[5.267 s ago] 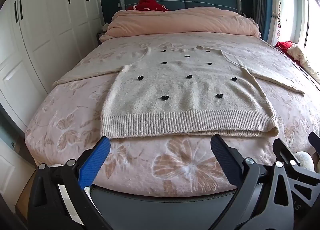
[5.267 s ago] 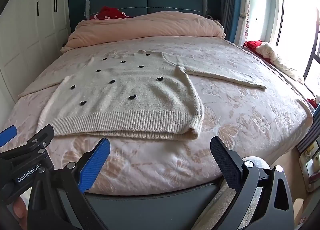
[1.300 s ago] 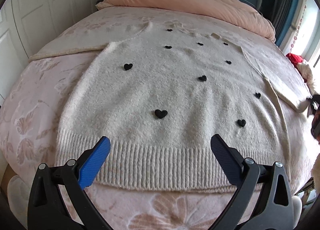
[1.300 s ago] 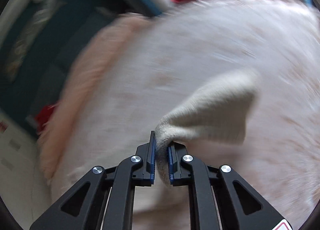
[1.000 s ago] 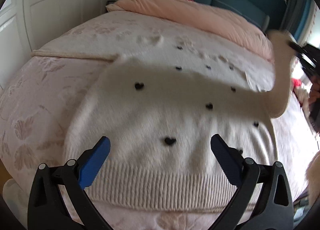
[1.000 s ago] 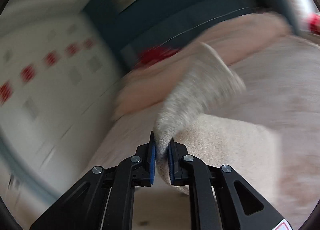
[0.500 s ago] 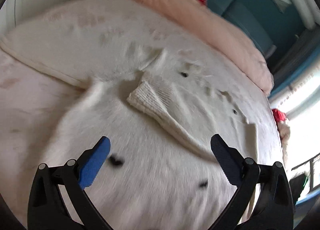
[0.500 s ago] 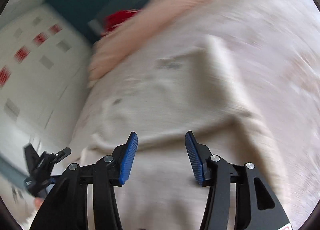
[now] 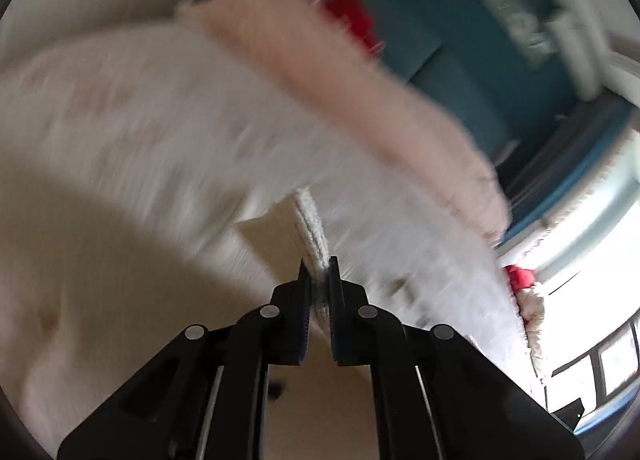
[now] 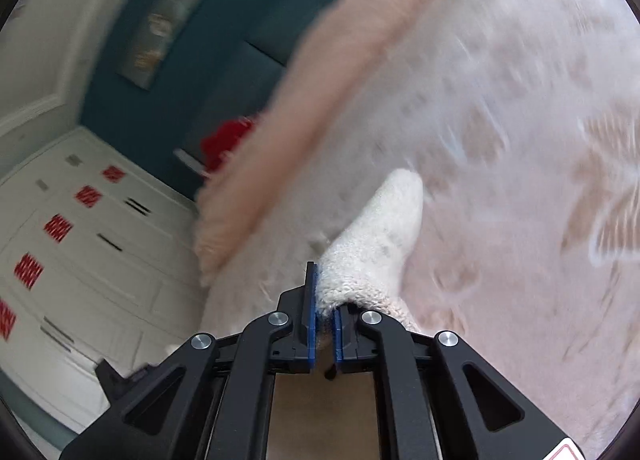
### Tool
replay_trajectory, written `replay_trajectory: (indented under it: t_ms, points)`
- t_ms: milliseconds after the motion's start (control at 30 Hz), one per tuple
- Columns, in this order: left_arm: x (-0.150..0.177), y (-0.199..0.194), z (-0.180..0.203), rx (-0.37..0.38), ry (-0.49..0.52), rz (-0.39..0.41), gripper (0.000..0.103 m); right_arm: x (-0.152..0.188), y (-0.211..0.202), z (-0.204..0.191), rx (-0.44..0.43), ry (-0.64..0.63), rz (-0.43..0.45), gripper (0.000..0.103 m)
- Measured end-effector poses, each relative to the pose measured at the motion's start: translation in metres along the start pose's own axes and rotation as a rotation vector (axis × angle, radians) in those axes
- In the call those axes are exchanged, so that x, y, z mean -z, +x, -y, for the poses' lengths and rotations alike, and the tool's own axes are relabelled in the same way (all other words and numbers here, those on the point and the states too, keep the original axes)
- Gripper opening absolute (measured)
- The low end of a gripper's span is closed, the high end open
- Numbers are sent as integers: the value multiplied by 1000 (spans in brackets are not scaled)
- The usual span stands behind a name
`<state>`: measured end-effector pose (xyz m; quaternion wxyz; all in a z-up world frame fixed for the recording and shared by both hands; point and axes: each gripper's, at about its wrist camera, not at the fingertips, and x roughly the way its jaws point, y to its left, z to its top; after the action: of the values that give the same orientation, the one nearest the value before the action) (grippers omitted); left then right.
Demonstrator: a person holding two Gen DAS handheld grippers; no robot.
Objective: Fold small clothes
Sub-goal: 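Fold the gripped sleeve across the sweater body with the right tool while the left tool grips the other sleeve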
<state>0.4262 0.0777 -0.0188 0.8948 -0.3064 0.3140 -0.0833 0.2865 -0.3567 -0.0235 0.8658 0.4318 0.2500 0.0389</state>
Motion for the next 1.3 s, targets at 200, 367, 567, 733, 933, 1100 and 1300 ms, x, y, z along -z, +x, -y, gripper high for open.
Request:
replay_trajectory:
  t_ms: [200,367,567,733,933,1100,1300]
  points:
    - [47,45,-45,-163,32,-190,7,36,21,60,207,7,-157,5]
    - [72,39,-69,-96,-38,-127,10,19,5,33,280,-38,-180,9]
    - [78,41,-79,-48,-57,-103,10,13,-19,-31,327,-287,14,16]
    - [82,38,-81,-46,-49,-94,10,15,41,-15,301,-294,-188,11]
    - [84,38,-89,-36,-51,-90,10,6,28,13,421,-222,-126,6]
    - [80,33,-92,-28,-80,-110,12,41,13,-4,549,-420,-195,8]
    - [48,-60,-131,-62,-164,-14,74,95,-36,-24,462,-473,-196,28]
